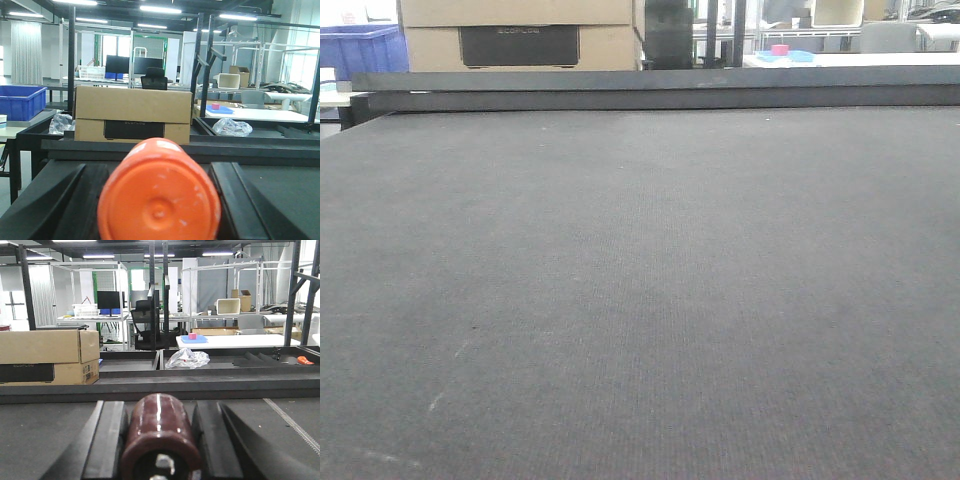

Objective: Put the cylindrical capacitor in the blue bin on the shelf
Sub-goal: 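Drive the base along the red-framed table holding both cylinders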

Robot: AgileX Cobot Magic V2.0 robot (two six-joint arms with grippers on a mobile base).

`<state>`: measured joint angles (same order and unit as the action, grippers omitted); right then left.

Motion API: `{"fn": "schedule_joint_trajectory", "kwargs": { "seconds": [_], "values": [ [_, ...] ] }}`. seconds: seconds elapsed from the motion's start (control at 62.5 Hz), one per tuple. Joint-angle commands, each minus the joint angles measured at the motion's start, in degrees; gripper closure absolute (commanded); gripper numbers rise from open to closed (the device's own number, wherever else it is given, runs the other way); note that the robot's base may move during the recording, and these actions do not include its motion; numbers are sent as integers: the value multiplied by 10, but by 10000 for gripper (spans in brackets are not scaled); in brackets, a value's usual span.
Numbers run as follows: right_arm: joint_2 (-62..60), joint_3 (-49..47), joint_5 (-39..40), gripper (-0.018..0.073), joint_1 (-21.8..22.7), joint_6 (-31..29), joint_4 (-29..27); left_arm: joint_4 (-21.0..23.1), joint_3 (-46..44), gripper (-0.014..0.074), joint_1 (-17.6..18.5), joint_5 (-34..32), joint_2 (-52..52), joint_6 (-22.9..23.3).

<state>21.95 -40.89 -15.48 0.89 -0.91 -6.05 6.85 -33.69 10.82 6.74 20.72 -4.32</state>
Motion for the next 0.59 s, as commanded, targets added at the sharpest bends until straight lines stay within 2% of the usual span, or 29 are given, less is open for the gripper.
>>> {"fn": "schedule_joint_trajectory", "kwargs": {
  "seconds": [0.0, 0.576],
  "values": [
    [-3, -5, 9, 725, 0, -1, -1, -1, -2, 707, 2, -13, -4, 0],
    [-3, -5, 9, 725, 0, -1, -1, -1, -2, 707, 2, -13, -4, 0]
  ]
}}
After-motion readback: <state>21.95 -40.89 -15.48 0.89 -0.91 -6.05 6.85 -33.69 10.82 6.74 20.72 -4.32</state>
